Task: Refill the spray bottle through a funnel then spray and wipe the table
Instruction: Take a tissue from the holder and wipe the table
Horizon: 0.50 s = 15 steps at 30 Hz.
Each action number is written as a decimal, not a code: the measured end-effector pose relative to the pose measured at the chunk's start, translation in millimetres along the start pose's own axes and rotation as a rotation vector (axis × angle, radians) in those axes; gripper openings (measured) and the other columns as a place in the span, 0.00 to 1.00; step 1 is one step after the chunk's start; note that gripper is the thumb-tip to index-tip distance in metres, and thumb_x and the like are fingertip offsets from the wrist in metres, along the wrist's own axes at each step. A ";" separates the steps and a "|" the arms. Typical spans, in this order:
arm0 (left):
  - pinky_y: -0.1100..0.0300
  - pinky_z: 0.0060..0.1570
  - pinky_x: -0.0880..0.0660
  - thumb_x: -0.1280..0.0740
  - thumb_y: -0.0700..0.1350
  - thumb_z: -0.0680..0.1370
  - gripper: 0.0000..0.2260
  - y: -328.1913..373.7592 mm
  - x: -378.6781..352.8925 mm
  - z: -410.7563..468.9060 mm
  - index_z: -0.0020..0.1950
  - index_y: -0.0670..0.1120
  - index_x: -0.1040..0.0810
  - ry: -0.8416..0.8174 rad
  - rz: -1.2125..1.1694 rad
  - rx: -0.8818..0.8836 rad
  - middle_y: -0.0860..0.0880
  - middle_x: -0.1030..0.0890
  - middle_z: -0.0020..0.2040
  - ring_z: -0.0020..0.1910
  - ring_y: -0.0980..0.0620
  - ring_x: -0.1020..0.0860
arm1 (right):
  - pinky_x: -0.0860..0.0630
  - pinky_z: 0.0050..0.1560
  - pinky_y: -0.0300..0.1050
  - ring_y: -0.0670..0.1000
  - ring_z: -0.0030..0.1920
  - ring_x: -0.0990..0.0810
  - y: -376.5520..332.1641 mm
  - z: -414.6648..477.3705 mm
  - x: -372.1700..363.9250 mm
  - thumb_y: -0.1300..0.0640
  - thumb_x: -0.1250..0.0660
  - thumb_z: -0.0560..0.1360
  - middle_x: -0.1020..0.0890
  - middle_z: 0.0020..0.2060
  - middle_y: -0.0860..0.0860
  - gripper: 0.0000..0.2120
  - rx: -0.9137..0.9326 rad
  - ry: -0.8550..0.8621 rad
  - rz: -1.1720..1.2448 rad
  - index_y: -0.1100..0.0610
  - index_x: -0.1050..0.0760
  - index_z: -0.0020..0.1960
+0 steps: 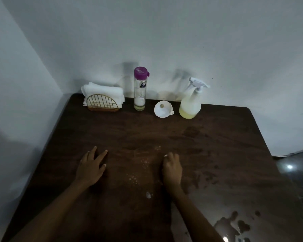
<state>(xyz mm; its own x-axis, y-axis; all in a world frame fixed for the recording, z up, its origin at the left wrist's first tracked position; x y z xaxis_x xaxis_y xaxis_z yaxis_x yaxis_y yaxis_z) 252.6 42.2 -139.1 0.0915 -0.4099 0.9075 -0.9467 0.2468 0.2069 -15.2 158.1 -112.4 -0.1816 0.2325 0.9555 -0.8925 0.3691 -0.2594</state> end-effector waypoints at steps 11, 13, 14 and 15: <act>0.45 0.73 0.45 0.42 0.53 0.79 0.27 1.7 -1.9 -2.8 0.75 0.58 0.50 -0.047 0.005 0.007 0.46 0.54 0.78 0.76 0.41 0.53 | 0.28 0.30 0.49 0.65 0.42 0.23 113.2 12.5 51.0 0.72 0.35 0.64 0.22 0.39 0.63 0.04 -0.251 0.097 0.078 0.69 0.23 0.38; 0.45 0.74 0.45 0.42 0.53 0.80 0.26 2.0 -1.1 -2.7 0.75 0.58 0.50 -0.038 0.010 0.001 0.46 0.54 0.78 0.76 0.41 0.53 | 0.31 0.25 0.46 0.63 0.40 0.24 99.3 6.7 43.1 0.74 0.33 0.61 0.23 0.37 0.62 0.04 -0.202 0.083 0.018 0.69 0.25 0.35; 0.45 0.74 0.46 0.42 0.52 0.80 0.26 1.7 -0.9 -2.6 0.75 0.58 0.49 -0.039 0.008 -0.002 0.45 0.54 0.78 0.76 0.41 0.52 | 0.32 0.24 0.45 0.61 0.40 0.25 87.0 1.6 38.3 0.71 0.35 0.63 0.23 0.37 0.61 0.02 -0.174 0.098 0.018 0.67 0.25 0.35; 0.45 0.74 0.46 0.43 0.50 0.80 0.26 1.6 -0.7 -2.8 0.75 0.57 0.49 -0.040 0.003 -0.004 0.45 0.54 0.78 0.76 0.41 0.52 | 0.33 0.25 0.45 0.59 0.41 0.27 74.5 -5.6 31.3 0.68 0.39 0.66 0.23 0.38 0.60 0.05 -0.152 0.105 0.031 0.65 0.24 0.36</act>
<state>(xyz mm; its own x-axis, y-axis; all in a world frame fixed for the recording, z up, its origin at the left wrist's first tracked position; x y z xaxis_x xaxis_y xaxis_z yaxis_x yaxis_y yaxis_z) 251.9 45.4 -138.4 0.0760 -0.4438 0.8929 -0.9457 0.2517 0.2056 -85.0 197.9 -102.6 -0.1571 0.3354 0.9289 -0.8128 0.4903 -0.3145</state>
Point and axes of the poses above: each hand's wrist, its own z-axis towards the middle knuckle, its own x-axis out of the back of the hand, y = z × x, the point moved 9 cm from there along z, towards the middle knuckle
